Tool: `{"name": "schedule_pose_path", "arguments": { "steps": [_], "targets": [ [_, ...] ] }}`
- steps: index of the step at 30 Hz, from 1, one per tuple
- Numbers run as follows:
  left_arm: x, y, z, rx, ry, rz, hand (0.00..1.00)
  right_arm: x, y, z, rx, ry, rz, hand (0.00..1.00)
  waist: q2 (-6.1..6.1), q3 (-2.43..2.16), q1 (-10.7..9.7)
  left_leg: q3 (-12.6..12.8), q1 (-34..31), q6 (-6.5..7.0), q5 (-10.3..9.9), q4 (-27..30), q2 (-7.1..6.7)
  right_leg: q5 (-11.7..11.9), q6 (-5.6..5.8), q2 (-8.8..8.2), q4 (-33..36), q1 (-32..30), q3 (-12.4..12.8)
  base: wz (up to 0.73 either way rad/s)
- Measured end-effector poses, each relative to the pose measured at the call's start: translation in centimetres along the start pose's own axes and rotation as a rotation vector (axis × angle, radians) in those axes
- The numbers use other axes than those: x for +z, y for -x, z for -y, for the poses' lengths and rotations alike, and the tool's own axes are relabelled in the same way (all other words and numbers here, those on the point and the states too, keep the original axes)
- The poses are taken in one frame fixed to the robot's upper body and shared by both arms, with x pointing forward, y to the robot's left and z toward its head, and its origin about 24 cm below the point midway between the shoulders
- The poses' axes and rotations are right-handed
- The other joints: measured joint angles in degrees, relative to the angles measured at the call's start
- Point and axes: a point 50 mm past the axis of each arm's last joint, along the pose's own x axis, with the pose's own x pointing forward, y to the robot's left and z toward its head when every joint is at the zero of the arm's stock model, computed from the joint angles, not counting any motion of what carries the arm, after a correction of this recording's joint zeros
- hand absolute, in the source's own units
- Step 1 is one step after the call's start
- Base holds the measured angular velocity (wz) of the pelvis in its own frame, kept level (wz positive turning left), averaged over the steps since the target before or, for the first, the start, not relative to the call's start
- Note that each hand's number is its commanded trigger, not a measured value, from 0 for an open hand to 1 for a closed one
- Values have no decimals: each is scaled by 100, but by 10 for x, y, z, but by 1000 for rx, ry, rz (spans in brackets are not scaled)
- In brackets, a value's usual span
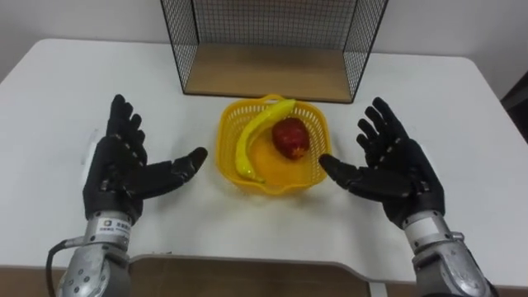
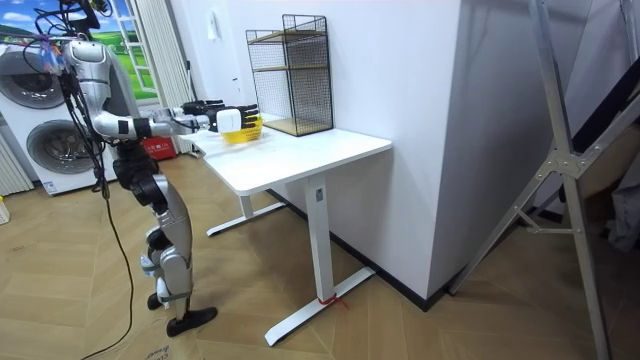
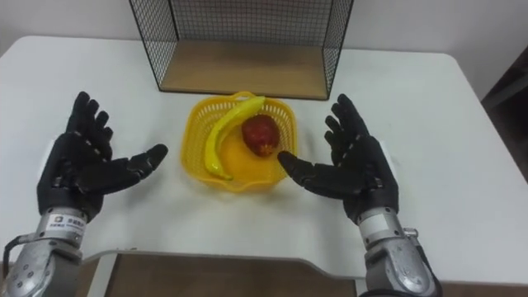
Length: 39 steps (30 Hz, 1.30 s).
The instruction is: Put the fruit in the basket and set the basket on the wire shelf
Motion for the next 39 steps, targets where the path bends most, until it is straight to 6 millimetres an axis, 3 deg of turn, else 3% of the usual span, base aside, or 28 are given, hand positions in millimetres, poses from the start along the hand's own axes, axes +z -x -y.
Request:
{"name": "schedule_pose_path", "arguments": {
  "steps": [10,15,23,31,39],
  "targets": [
    [-12,2,6,-41,5,-54,0,-6,-6,-4,25,-9,-22,0,-12,-6,13,62,-36,0,0,42,0,0,-1,-3,18,-51,41,-1],
    [-19,2,10,-72,10,-101,0,-5,-11,-6,24,-9,-22,0,-68,-19,1,62,-89,0,0,40,0,2,-3,-1,9,-99,37,0],
    [-36,5,19,-118,18,-195,0,-11,-18,-14,53,-14,-57,0,-144,-3,-1,61,-46,0,0,7,10,5,-4,14,-13,-63,57,-1],
    [-41,-1,20,-131,18,-212,0,-19,-21,-12,31,-16,-96,0,-144,6,0,98,23,0,0,-12,8,10,-2,16,-7,-9,67,0],
    [-44,-3,23,-140,19,-223,0,-13,-30,-18,63,7,-75,0,-111,11,-3,157,30,0,0,40,9,51,-1,19,7,-13,143,-3]
  ]
}}
